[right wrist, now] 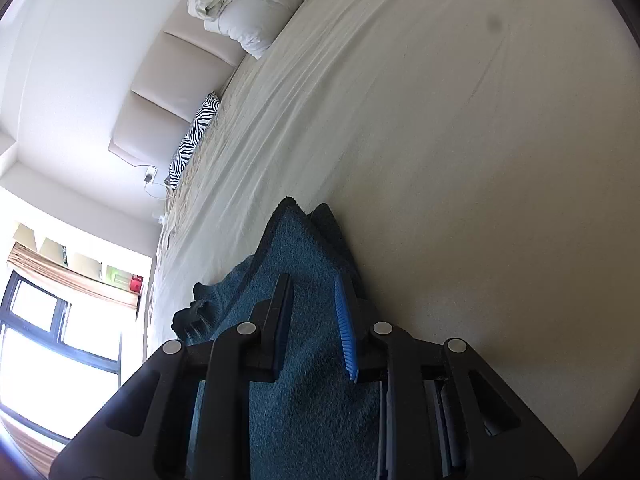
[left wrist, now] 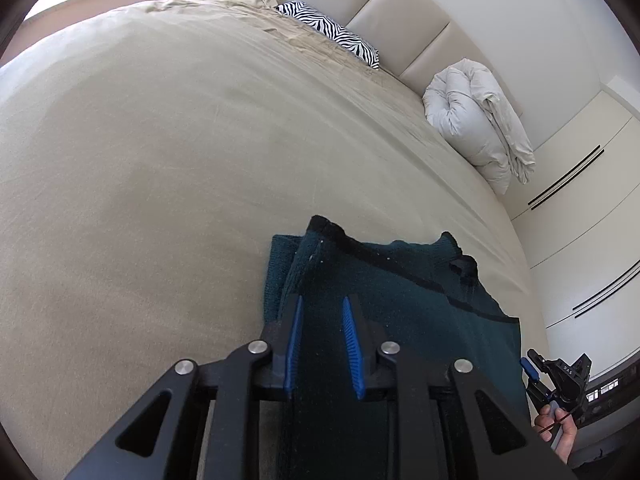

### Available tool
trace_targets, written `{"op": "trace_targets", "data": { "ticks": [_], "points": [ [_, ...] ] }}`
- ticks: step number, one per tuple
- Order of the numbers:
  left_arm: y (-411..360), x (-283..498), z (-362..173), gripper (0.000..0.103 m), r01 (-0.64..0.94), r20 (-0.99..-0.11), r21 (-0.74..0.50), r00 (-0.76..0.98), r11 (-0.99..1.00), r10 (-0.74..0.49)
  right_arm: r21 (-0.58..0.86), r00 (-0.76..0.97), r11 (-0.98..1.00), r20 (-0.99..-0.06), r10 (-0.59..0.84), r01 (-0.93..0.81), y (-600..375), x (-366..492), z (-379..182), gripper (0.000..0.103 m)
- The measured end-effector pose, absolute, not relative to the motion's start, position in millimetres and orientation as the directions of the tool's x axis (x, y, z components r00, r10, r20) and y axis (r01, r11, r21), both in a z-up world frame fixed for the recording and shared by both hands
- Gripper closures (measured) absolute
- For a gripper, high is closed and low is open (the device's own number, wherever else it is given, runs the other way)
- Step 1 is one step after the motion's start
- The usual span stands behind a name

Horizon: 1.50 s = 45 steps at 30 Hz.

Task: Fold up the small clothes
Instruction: 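Release and move both open grippers to the side edge of the sweater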

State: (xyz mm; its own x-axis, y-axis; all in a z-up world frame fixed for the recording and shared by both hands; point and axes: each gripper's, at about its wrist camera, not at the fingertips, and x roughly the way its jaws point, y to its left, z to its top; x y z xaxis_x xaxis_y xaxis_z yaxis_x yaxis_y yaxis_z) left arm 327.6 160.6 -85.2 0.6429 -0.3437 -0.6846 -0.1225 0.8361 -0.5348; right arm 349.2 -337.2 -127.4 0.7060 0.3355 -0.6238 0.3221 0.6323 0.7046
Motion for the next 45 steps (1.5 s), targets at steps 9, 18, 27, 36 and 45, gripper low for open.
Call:
{"op": "trace_targets", "data": {
  "ticks": [9, 18, 27, 36, 45],
  "points": [
    [53.3, 261.3, -67.4, 0.034, 0.080, -0.748, -0.277, 0.608, 0.958, -0.267, 0.818, 0.477, 0.573, -0.485, 0.733, -0.050, -166.6, 316.1, -110.7, 0.081],
    [45.6, 253.4, -96.1, 0.034, 0.097, -0.786, -0.177, 0.585, 0.979, -0.200, 0.826, 0.521, 0.560, -0.507, 0.686, 0.065, -197.8, 286.6, -153.0, 0.083],
    [45.6, 249.4, -97.6, 0.033, 0.114, -0.779, -0.169, 0.593, 0.979, -0.203, 0.815, 0.771, 0.481, -0.521, 0.365, 0.323, -324.8, 223.8, -140.7, 0.082],
    [45.5, 250.1, -95.1, 0.033, 0.119, -0.780, -0.168, 0.592, 0.979, -0.206, 0.789, 0.702, 0.595, -0.510, 0.497, 0.152, -246.4, 260.0, -96.2, 0.081],
    [65.6, 269.3, -41.6, 0.033, 0.080, -0.702, -0.210, 0.681, 0.974, -0.207, 0.767, 0.564, 0.642, -0.528, 0.635, -0.004, -123.5, 332.2, -92.6, 0.049]
  ]
}}
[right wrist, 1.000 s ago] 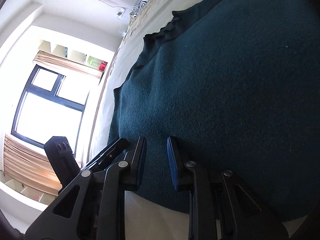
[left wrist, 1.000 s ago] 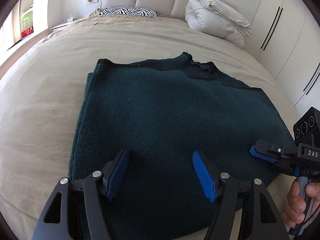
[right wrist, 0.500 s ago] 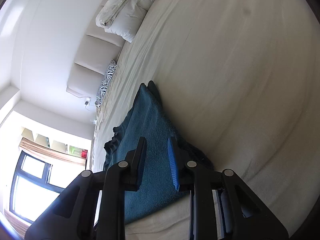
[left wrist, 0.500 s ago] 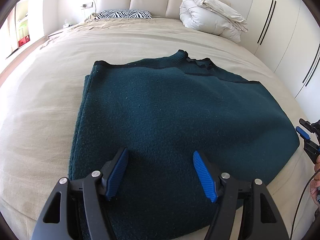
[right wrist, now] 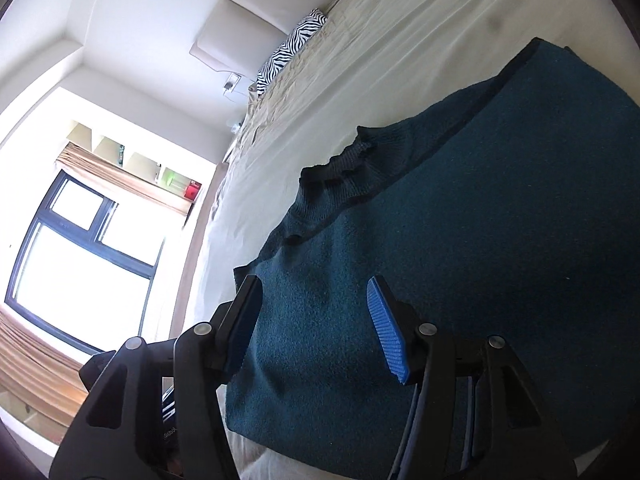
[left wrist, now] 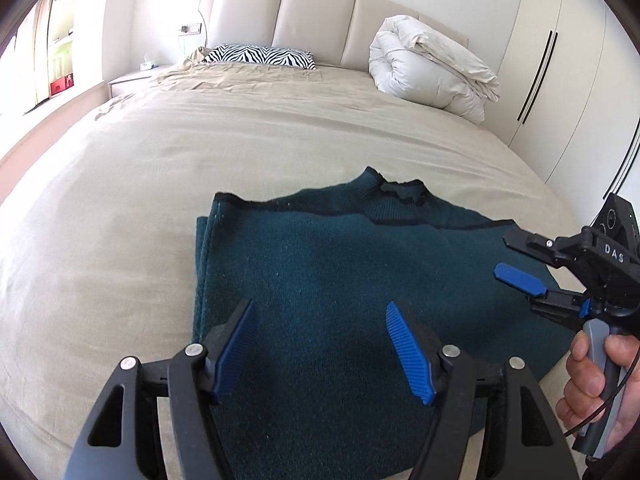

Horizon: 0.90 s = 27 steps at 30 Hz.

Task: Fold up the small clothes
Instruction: 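Release and move both open grippers to the side edge of the sweater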

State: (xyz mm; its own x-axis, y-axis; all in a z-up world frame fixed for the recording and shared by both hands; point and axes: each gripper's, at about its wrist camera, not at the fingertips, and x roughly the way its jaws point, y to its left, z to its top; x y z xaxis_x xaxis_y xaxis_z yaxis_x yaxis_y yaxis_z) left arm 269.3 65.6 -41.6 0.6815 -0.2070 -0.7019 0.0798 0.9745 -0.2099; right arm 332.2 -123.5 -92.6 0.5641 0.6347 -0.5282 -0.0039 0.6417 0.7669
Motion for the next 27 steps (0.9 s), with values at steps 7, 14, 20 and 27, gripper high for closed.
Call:
{"op": "trace_targets", "data": {
  "ticks": [7, 14, 20, 27],
  "points": [
    [73.3, 348.2, -49.7, 0.033, 0.053, -0.693, -0.234, 0.691, 0.971, -0.205, 0.777, 0.489, 0.629, -0.538, 0.687, -0.030, -72.9, 393.4, -107.8, 0.049],
    [98.7, 362.5, -97.0, 0.033, 0.006, -0.718, -0.339, 0.644, 0.941, -0.263, 0.818, 0.524, 0.574, -0.505, 0.686, 0.036, -111.1, 423.1, -144.3, 0.060],
    [104.4, 363.5, -99.9, 0.033, 0.021, -0.698, -0.381, 0.649, 0.924, -0.303, 0.850, 0.676, 0.518, -0.439, 0.592, 0.097, -198.0, 412.7, -153.2, 0.067],
    [112.2, 357.2, -103.6, 0.032, 0.038, -0.659, -0.436, 0.667, 0.899, -0.348, 0.848, 0.809, 0.476, -0.441, 0.389, 0.233, -297.2, 371.4, -158.4, 0.066]
  ]
}}
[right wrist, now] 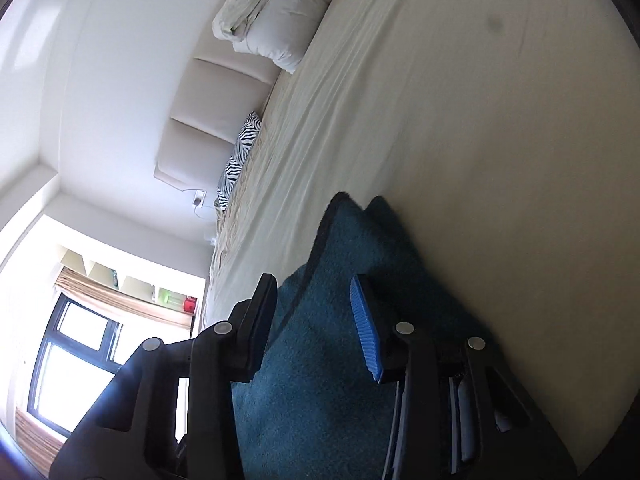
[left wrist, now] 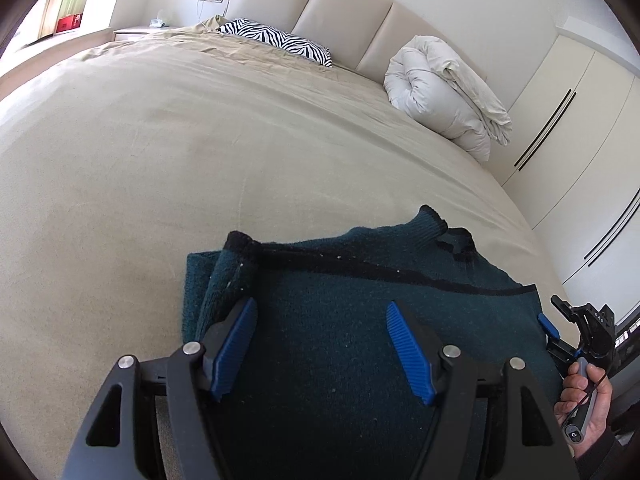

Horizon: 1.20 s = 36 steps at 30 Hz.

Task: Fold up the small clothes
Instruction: 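Release and move both open grippers to the side edge of the sweater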

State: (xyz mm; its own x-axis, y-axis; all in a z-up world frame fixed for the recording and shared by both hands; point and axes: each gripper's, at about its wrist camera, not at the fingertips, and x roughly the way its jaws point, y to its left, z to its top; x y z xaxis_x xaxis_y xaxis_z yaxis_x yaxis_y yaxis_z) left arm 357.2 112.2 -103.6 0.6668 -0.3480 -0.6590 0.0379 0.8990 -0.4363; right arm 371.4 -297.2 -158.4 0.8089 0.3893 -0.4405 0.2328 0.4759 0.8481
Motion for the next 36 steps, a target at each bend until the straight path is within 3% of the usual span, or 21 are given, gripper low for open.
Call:
{"op": "trace_targets", "data": {
  "ticks": [5, 7, 9, 13, 15, 17, 22, 25, 36],
  "points": [
    [112.9, 356.2, -103.4, 0.031, 0.041, -0.652, -0.447, 0.669, 0.893, -0.357, 0.855, 0.816, 0.447, -0.444, 0.371, 0.262, -314.7, 339.5, -144.0, 0.060],
    [113.1, 354.5, -98.3, 0.031, 0.032, -0.660, -0.446, 0.663, 0.895, -0.353, 0.882, 0.806, 0.442, -0.379, 0.455, 0.165, -292.2, 322.2, -125.8, 0.059],
    [114.8, 343.2, -90.3, 0.029, 0.014, -0.662, -0.442, 0.669, 0.897, -0.337, 0.885, 0.750, 0.462, -0.344, 0.565, 0.058, -250.3, 305.5, -107.0, 0.050],
    [117.3, 311.9, -83.2, 0.026, 0.024, -0.665, -0.431, 0.668, 0.902, -0.335, 0.864, 0.539, 0.502, -0.401, 0.741, -0.047, -161.3, 300.2, -121.1, 0.049],
    [124.5, 291.8, -78.2, 0.026, 0.024, -0.659, -0.420, 0.679, 0.907, -0.323, 0.850, 0.496, 0.527, -0.462, 0.735, 0.011, -148.7, 299.0, -143.2, 0.052],
    [140.1, 272.2, -76.3, 0.026, -0.015, -0.664, -0.429, 0.683, 0.903, -0.304, 0.858, 0.536, 0.513, -0.439, 0.721, 0.014, -161.3, 293.1, -146.6, 0.063],
    [187.3, 237.2, -82.8, 0.023, -0.118, -0.649, -0.557, 0.680, 0.822, -0.341, 0.869, 0.693, 0.463, -0.444, 0.568, 0.176, -235.3, 254.4, -139.4, 0.060],
    [197.7, 229.3, -90.4, 0.023, -0.127, -0.619, -0.650, 0.661, 0.749, -0.425, 0.874, 0.725, 0.446, -0.432, 0.537, 0.191, -259.2, 228.0, -128.5, 0.050],
    [178.7, 257.6, -106.5, 0.021, -0.146, -0.614, -0.749, 0.518, 0.646, -0.595, 0.881, 0.625, 0.470, -0.397, 0.672, 0.055, -202.0, 215.7, -99.1, 0.050]
  ]
}}
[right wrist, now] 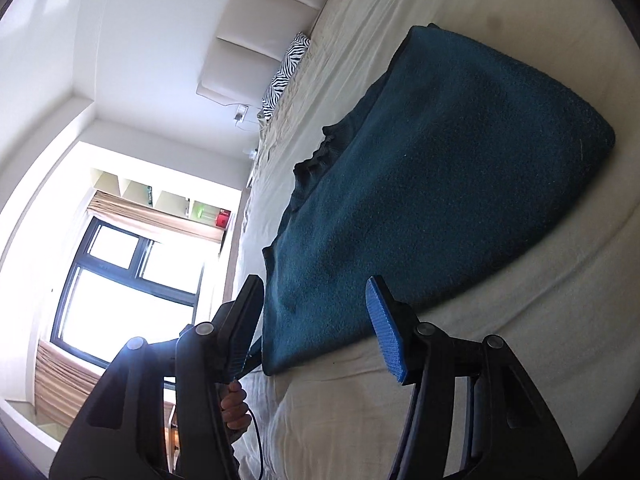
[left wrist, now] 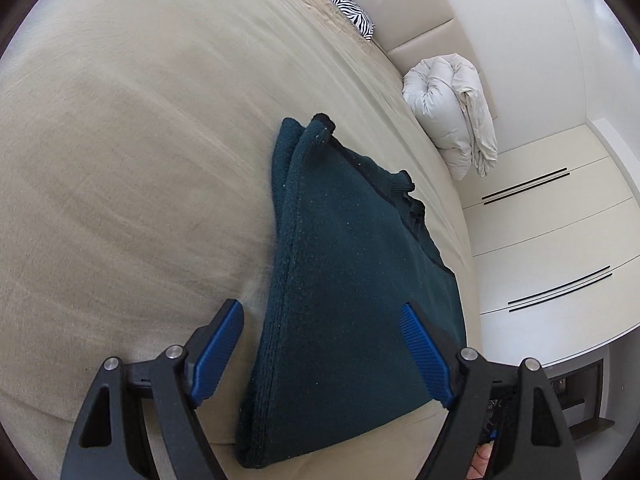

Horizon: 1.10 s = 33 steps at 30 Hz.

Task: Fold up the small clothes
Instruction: 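Release and move both open grippers to the side edge of the sweater, then grasp the side edge with the left gripper and fold it across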

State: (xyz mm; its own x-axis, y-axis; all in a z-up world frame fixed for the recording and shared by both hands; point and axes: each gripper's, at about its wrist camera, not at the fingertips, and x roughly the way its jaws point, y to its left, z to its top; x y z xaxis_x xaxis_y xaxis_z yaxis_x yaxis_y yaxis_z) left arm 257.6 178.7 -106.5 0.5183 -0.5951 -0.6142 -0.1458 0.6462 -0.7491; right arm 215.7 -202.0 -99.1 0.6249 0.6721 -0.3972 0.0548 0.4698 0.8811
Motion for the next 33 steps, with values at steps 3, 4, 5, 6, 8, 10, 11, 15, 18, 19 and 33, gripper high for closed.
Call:
{"op": "trace_targets", "data": {
  "ticks": [3, 4, 5, 6, 8, 10, 11, 15, 18, 19, 33],
  "points": [
    [174.9, 266.9, -110.8, 0.021, -0.165, -0.608, -0.776, 0.455, 0.609, -0.651, 0.882, 0.597, 0.471, -0.387, 0.703, 0.017, -183.7, 226.0, -89.1, 0.050],
    [174.2, 270.0, -112.0, 0.021, -0.174, -0.605, -0.783, 0.435, 0.596, -0.667, 0.881, 0.587, 0.473, -0.386, 0.712, 0.005, -177.9, 229.9, -85.5, 0.050],
    [173.3, 272.1, -113.1, 0.021, -0.183, -0.606, -0.786, 0.418, 0.590, -0.677, 0.879, 0.575, 0.476, -0.386, 0.721, -0.007, -171.5, 234.3, -82.0, 0.050],
    [174.4, 271.9, -114.5, 0.021, -0.193, -0.603, -0.791, 0.409, 0.581, -0.685, 0.877, 0.563, 0.480, -0.387, 0.730, -0.019, -165.4, 237.7, -77.4, 0.050],
    [178.2, 273.6, -117.8, 0.020, -0.219, -0.579, -0.813, 0.409, 0.540, -0.706, 0.876, 0.539, 0.480, -0.385, 0.749, -0.042, -153.0, 245.8, -70.1, 0.050],
    [181.1, 274.4, -121.7, 0.021, -0.237, -0.544, -0.838, 0.420, 0.491, -0.726, 0.873, 0.510, 0.485, -0.392, 0.766, -0.058, -139.0, 256.0, -63.1, 0.050],
    [180.8, 274.3, -122.8, 0.022, -0.242, -0.539, -0.842, 0.426, 0.482, -0.727, 0.870, 0.497, 0.490, -0.398, 0.771, -0.063, -131.0, 262.9, -61.2, 0.050],
    [173.1, 270.7, -125.4, 0.036, -0.227, -0.530, -0.847, 0.434, 0.481, -0.728, 0.864, 0.434, 0.499, -0.422, 0.796, -0.076, -95.7, 291.3, -56.7, 0.050],
    [178.6, 266.9, -132.3, 0.055, -0.235, -0.509, -0.860, 0.451, 0.453, -0.733, 0.855, 0.374, 0.513, -0.455, 0.808, -0.070, -64.4, 315.1, -60.8, 0.050],
    [181.7, 266.2, -136.3, 0.066, -0.242, -0.505, -0.863, 0.453, 0.443, -0.735, 0.852, 0.350, 0.518, -0.464, 0.814, -0.073, -53.8, 321.9, -62.4, 0.050],
    [187.6, 264.4, -144.6, 0.085, -0.228, -0.482, -0.875, 0.470, 0.426, -0.739, 0.825, 0.194, 0.565, -0.551, 0.812, -0.022, 9.6, 360.9, -123.8, 0.056]
  ]
}}
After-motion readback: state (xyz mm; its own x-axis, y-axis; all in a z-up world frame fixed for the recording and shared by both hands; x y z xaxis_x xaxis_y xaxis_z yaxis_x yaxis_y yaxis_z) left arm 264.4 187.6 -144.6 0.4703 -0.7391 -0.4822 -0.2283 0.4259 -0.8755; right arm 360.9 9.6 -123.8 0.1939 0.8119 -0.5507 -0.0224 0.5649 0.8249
